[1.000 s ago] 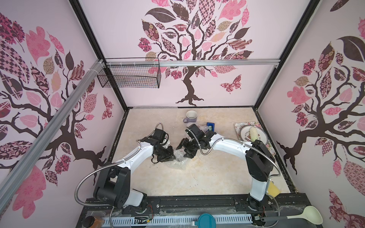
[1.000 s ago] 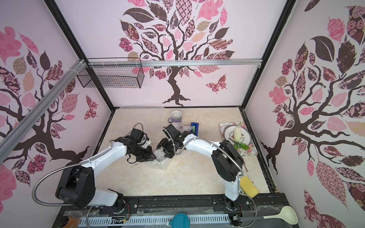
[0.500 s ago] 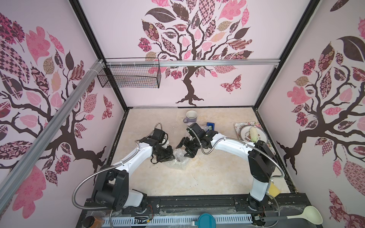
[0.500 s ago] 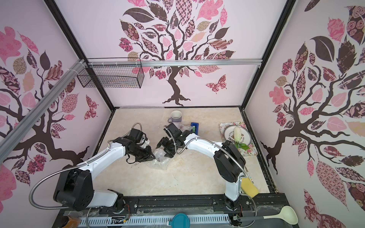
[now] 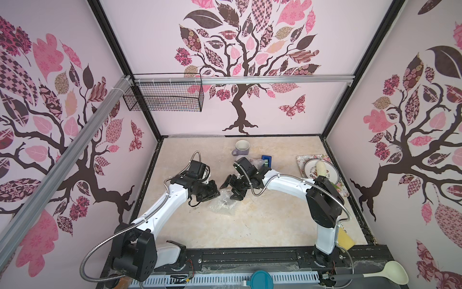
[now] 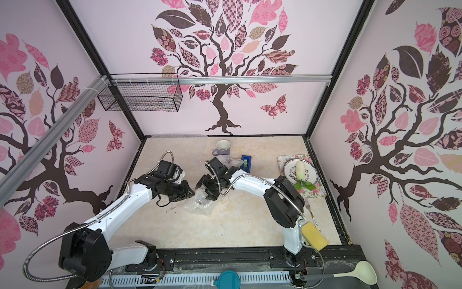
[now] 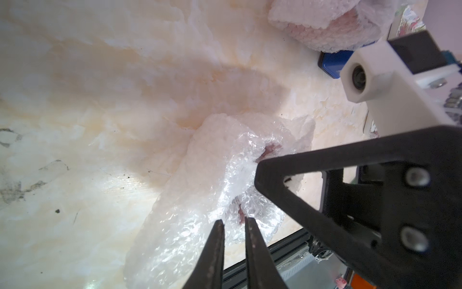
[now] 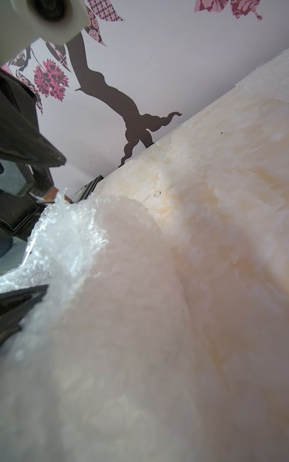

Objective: Wrap mugs in bubble wrap
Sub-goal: Stick the tape on the bubble wrap.

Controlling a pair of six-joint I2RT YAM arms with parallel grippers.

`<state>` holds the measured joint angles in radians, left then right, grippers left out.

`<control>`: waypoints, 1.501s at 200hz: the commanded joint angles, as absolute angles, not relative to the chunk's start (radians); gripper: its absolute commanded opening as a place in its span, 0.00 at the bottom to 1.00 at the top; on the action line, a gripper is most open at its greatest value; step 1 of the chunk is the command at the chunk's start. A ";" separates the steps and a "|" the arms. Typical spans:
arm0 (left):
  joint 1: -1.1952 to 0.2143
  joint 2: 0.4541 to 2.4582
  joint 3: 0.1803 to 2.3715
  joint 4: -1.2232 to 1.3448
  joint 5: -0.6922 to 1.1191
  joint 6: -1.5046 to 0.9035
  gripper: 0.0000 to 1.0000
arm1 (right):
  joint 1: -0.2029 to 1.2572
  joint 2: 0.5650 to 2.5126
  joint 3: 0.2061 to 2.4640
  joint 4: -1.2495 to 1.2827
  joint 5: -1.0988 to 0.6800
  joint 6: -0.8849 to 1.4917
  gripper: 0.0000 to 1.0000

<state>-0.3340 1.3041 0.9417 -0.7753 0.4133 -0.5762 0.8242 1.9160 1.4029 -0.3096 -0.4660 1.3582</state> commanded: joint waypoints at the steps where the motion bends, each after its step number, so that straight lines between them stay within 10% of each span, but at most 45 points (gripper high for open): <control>1: -0.326 1.342 1.009 -0.744 0.451 -0.528 0.24 | 0.833 1.962 1.433 -0.262 -0.473 1.380 0.76; 97: -0.313 1.379 0.969 -0.706 0.702 -0.448 0.30 | 0.835 1.925 1.359 -0.211 -0.480 1.400 0.78; 150: -0.315 1.444 0.938 -0.704 0.820 -0.404 0.12 | 0.836 1.913 1.319 -0.175 -0.492 1.418 0.75; 300: -0.361 1.483 0.869 -0.827 0.473 -0.376 0.00 | 0.837 1.909 1.342 -0.173 -0.499 1.431 0.77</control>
